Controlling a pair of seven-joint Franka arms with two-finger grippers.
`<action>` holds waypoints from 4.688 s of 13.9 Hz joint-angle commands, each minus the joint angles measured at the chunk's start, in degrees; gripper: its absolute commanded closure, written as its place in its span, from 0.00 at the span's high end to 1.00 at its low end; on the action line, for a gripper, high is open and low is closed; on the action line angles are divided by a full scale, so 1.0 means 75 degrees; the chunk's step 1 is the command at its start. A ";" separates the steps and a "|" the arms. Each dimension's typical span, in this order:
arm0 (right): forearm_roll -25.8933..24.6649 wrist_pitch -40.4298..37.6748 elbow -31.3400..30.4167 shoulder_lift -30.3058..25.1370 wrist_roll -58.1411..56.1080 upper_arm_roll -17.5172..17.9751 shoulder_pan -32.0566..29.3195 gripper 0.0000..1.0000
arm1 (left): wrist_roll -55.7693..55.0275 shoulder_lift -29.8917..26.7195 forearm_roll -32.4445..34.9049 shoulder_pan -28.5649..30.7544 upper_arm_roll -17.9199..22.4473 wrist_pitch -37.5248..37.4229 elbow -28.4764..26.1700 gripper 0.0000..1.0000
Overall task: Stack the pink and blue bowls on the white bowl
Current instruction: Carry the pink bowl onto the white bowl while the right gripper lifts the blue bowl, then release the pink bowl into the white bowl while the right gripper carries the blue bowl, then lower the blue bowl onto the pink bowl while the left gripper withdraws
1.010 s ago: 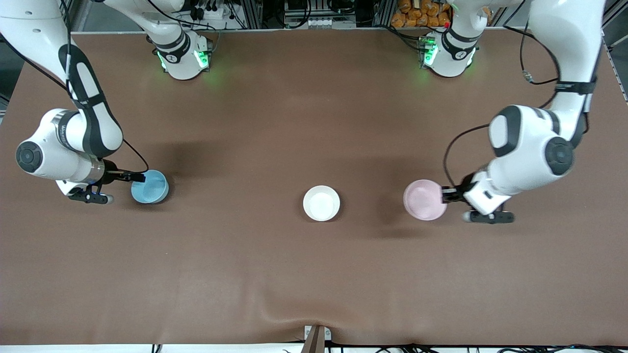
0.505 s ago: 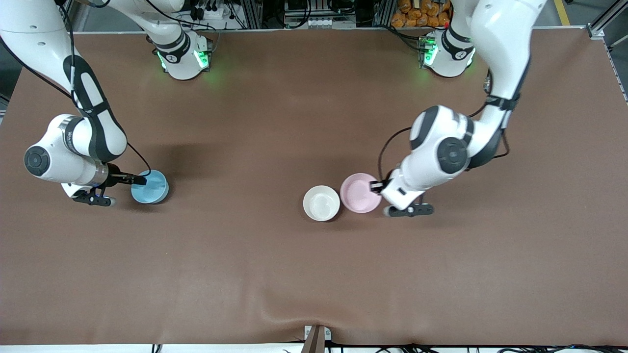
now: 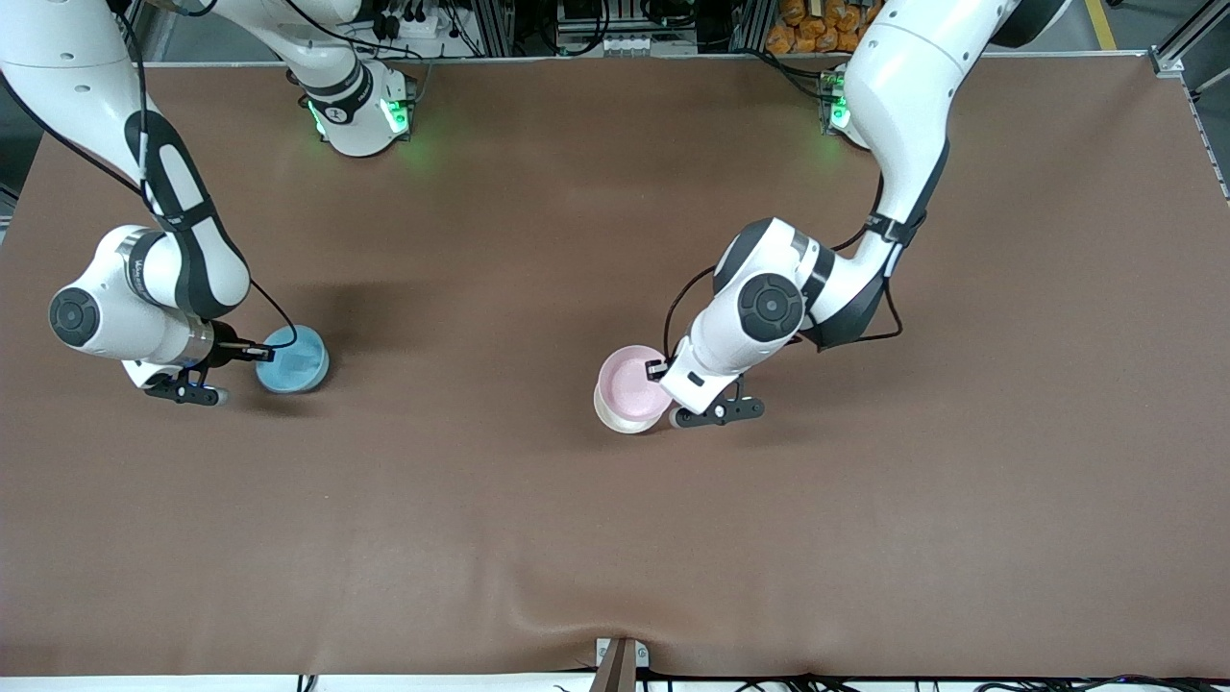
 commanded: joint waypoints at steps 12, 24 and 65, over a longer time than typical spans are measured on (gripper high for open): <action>0.0412 -0.3130 0.1658 -0.1759 -0.0059 0.0137 0.0160 0.00 | -0.0265 0.0567 0.0548 -0.0242 0.0077 0.0772 0.0153 0.00; 0.1948 -0.2970 0.1965 -0.1653 0.1030 0.0126 0.1589 0.00 | -0.0265 0.0697 0.0583 -0.0242 0.0077 0.1007 0.0165 1.00; 0.3028 0.0172 0.4812 0.2238 0.8707 0.0079 0.6325 0.00 | 0.4960 -0.5386 0.1194 0.3168 0.0872 -0.5755 0.0153 1.00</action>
